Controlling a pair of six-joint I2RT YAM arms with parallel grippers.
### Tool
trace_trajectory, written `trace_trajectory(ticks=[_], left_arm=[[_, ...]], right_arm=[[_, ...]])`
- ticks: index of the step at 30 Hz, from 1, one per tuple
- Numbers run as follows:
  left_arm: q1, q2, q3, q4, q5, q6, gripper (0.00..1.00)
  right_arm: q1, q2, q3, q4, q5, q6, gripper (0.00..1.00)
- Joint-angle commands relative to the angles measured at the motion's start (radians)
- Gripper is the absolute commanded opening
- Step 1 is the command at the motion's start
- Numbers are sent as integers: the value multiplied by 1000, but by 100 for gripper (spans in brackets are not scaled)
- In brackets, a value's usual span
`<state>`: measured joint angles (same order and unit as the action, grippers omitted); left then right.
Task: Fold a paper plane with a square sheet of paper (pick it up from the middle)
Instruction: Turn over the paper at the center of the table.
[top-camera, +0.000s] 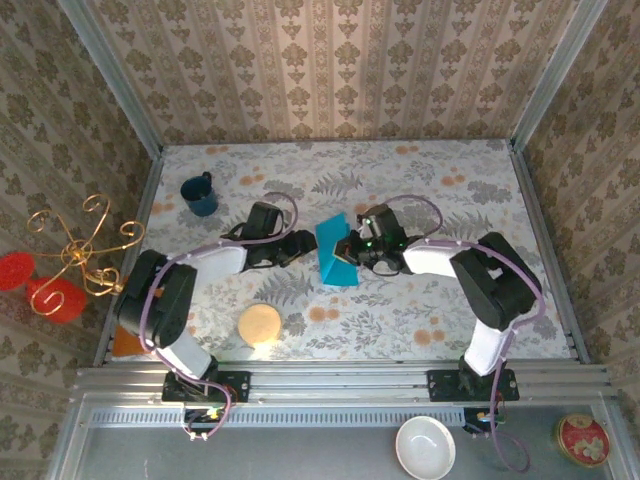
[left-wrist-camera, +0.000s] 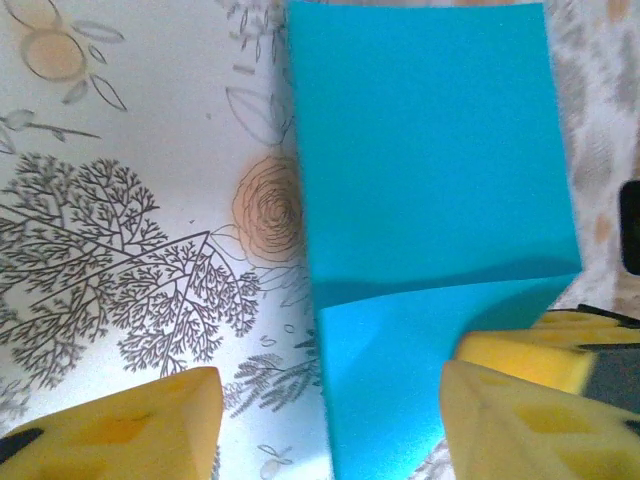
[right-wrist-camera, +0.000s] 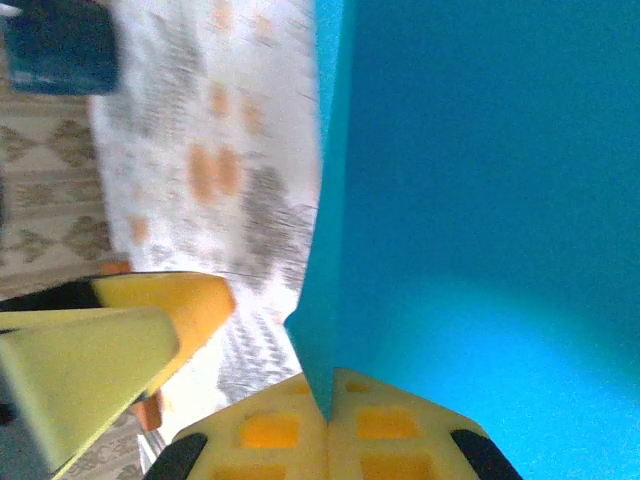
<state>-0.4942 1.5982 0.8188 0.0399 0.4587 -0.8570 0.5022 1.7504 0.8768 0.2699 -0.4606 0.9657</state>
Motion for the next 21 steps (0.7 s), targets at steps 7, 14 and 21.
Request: trace_trajectory(ticks=[7, 14, 21], left_arm=[[15, -185, -49, 144, 159, -41, 87], [-43, -212, -28, 190, 178, -59, 93], [-53, -199, -16, 252, 236, -123, 84]], right_arm=[[-50, -161, 16, 121, -112, -13, 8], [-50, -184, 23, 225, -189, 102, 9], [-57, -193, 28, 258, -215, 141, 10]])
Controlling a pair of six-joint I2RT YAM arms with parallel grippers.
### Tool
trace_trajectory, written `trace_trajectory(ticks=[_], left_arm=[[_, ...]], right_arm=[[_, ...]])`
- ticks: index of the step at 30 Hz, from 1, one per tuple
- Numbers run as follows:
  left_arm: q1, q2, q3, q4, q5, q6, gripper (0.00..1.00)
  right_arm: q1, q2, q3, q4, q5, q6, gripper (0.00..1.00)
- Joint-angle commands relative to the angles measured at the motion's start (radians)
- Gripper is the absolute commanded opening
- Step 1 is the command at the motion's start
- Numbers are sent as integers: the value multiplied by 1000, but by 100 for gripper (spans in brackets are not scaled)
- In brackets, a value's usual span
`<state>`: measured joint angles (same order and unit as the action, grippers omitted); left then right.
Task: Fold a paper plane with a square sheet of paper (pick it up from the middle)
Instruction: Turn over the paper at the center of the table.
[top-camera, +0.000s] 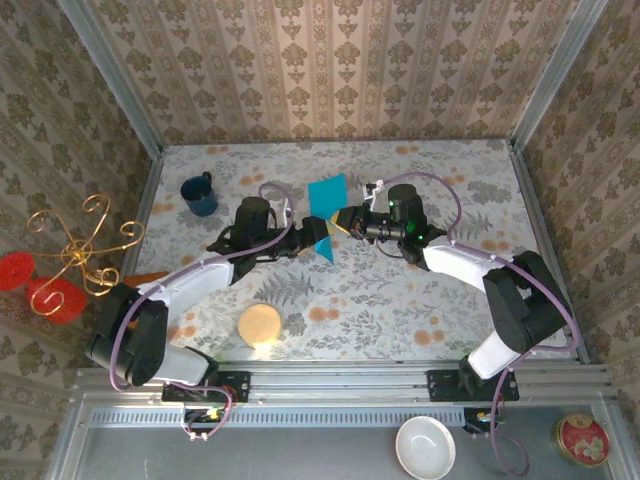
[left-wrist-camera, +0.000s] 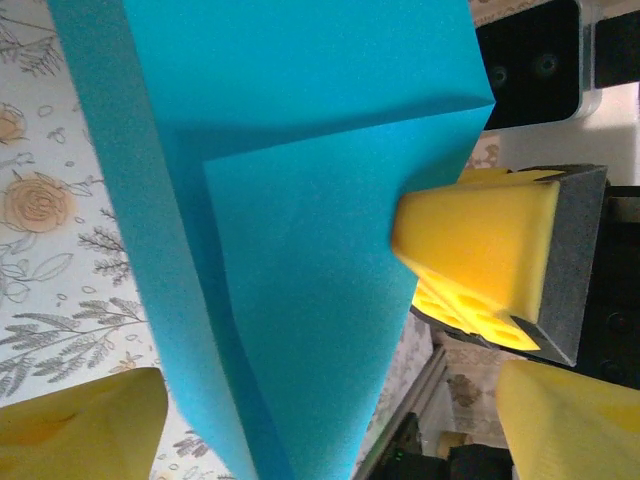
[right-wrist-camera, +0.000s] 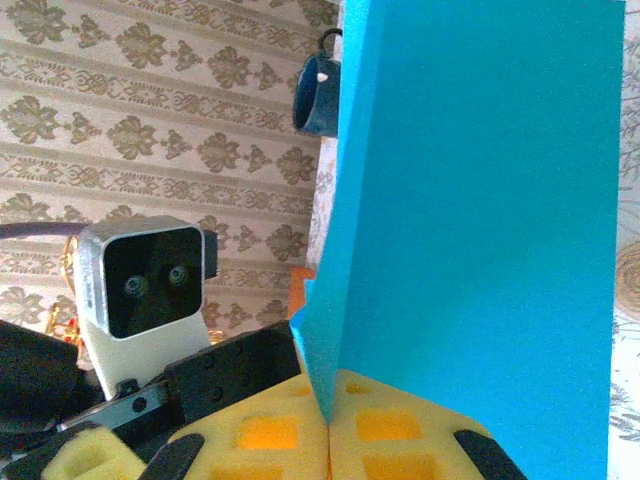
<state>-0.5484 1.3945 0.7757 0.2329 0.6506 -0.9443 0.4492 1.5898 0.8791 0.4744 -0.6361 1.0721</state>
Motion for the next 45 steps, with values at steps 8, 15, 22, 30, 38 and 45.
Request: trace_trajectory(ticks=[8, 15, 22, 30, 38, 45], left_arm=[[5, -23, 21, 89, 63, -56, 58], [14, -28, 5, 120, 74, -72, 44], [27, -17, -8, 153, 91, -90, 30], [44, -5, -4, 79, 76, -43, 14], [46, -3, 130, -454, -204, 266, 7], [6, 61, 389, -908, -613, 530, 5]], right_arm=[[-16, -37, 6, 73, -48, 55, 10], [-24, -40, -10, 79, -47, 62, 13], [-27, -41, -17, 81, -48, 63, 16], [-75, -73, -43, -51, -3, 15, 38], [-156, -176, -42, -384, 172, -142, 48], [-173, -243, -31, -505, 283, -208, 45]])
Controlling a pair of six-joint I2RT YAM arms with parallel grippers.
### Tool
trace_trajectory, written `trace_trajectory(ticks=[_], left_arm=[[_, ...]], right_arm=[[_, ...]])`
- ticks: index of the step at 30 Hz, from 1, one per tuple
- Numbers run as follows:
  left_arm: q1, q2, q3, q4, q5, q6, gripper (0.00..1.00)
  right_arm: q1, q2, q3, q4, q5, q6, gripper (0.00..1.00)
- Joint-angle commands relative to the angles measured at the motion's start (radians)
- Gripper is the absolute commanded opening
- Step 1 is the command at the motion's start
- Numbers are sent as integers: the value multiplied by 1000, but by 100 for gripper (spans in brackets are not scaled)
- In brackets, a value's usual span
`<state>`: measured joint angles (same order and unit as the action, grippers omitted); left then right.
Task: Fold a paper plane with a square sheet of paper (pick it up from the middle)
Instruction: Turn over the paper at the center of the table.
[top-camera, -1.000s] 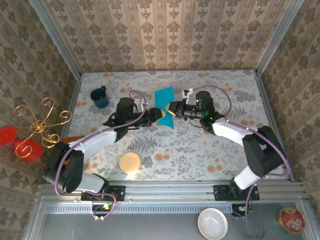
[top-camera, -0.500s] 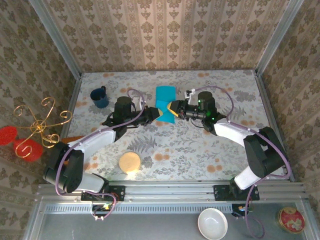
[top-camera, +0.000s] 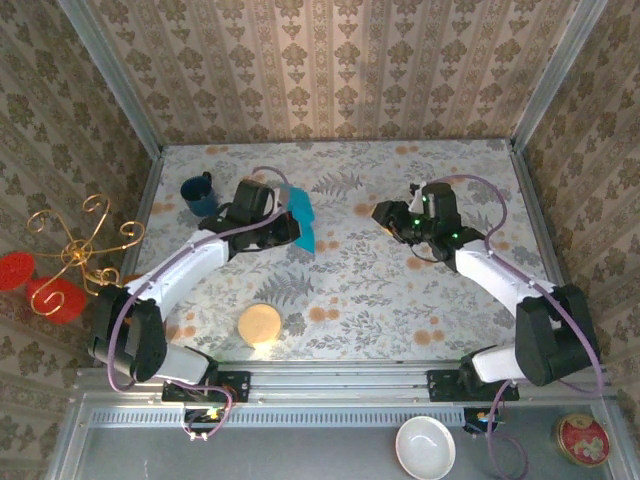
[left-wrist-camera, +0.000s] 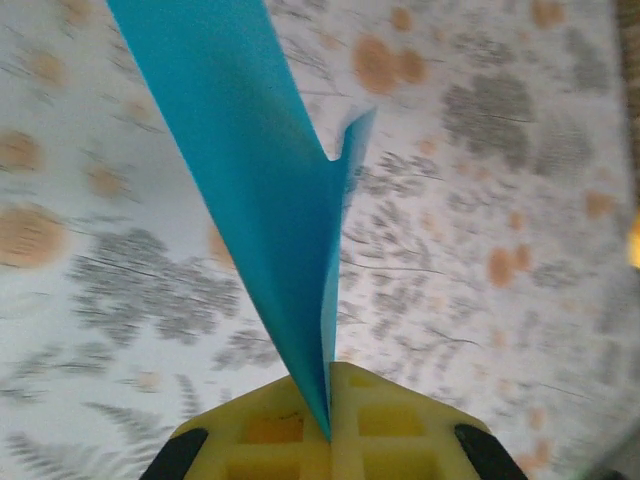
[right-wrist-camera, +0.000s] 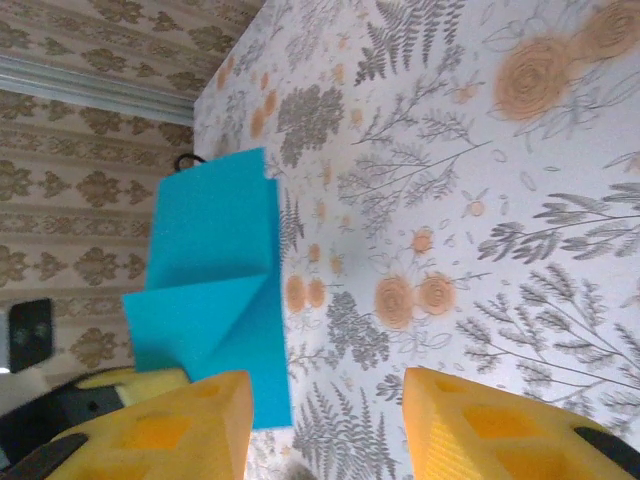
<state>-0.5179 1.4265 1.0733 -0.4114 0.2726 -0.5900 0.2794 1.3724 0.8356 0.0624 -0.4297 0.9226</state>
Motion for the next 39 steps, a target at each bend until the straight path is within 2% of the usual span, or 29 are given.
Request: trace_trajectory(ticks=[1, 5, 9, 13, 16, 20, 23, 27, 33, 36, 39], left_arm=[[-41, 42, 124, -301, -289, 199, 5], [-122, 127, 262, -445, -540, 269, 5], [-184, 228, 360, -526, -706, 289, 5], [-247, 335, 431, -571, -816, 290, 5], [-291, 430, 473, -576, -835, 278, 5], [-335, 536, 494, -520, -738, 255, 10], [-350, 576, 494, -462, -614, 229, 15], [-336, 549, 456, -376, -458, 183, 34], [-235, 379, 289, -175, -171, 108, 54], [-170, 296, 192, -84, -94, 67, 61], [-96, 245, 98, -21, -66, 28, 65]], right_arm=[[-3, -27, 13, -96, 82, -62, 45], [-7, -31, 10, -116, 104, -72, 45], [-17, -36, 4, -126, 109, -78, 44], [-32, -51, -9, -133, 120, -75, 44], [-47, -67, -22, -153, 145, -68, 44], [-68, -87, -38, -178, 171, -58, 43], [-78, -100, -44, -200, 189, -60, 43], [-83, -109, -41, -229, 205, -72, 44], [-79, -75, -14, -245, 180, -89, 45], [-45, -26, 13, -241, 163, -93, 45], [27, 56, 59, -233, 163, -94, 45]])
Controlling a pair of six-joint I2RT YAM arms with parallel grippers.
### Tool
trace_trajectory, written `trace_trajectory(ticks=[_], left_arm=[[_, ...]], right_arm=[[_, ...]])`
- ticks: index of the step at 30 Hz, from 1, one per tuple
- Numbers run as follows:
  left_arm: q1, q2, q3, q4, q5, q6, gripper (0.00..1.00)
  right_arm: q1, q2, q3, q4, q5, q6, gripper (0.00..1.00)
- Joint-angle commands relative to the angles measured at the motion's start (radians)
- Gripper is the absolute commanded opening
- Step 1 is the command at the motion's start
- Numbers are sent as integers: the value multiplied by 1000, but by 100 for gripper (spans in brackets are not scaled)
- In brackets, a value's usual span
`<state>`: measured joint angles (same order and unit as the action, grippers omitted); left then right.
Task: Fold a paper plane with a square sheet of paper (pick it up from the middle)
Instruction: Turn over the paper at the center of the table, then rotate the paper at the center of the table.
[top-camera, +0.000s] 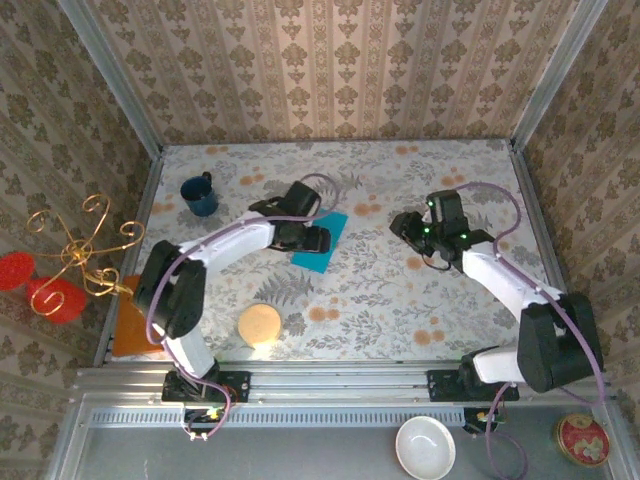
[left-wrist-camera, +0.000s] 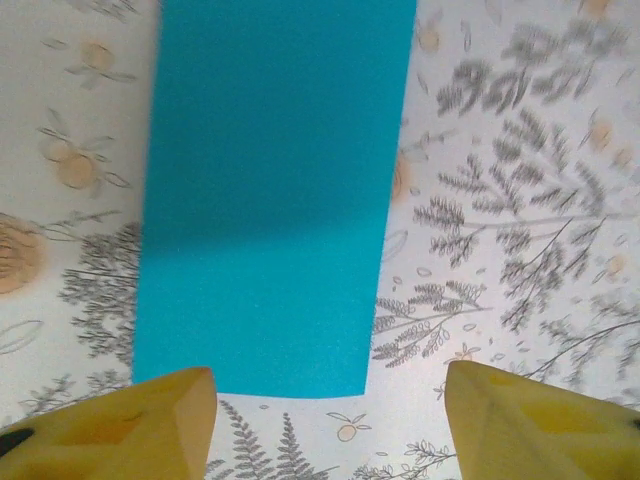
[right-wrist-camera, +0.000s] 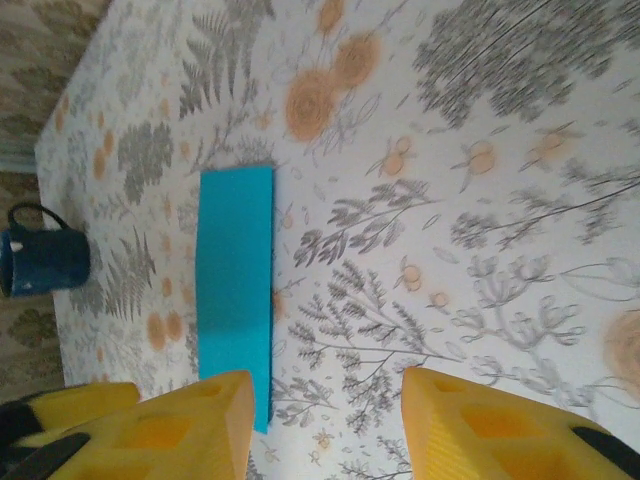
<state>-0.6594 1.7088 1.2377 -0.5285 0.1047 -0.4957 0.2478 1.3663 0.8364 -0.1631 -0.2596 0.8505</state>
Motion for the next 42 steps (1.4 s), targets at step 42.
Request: trace_trajectory(ticks=[42], left_arm=[[198, -134, -333, 284, 324, -135, 100]], right_arm=[[308, 346, 152, 34, -171, -149, 34]])
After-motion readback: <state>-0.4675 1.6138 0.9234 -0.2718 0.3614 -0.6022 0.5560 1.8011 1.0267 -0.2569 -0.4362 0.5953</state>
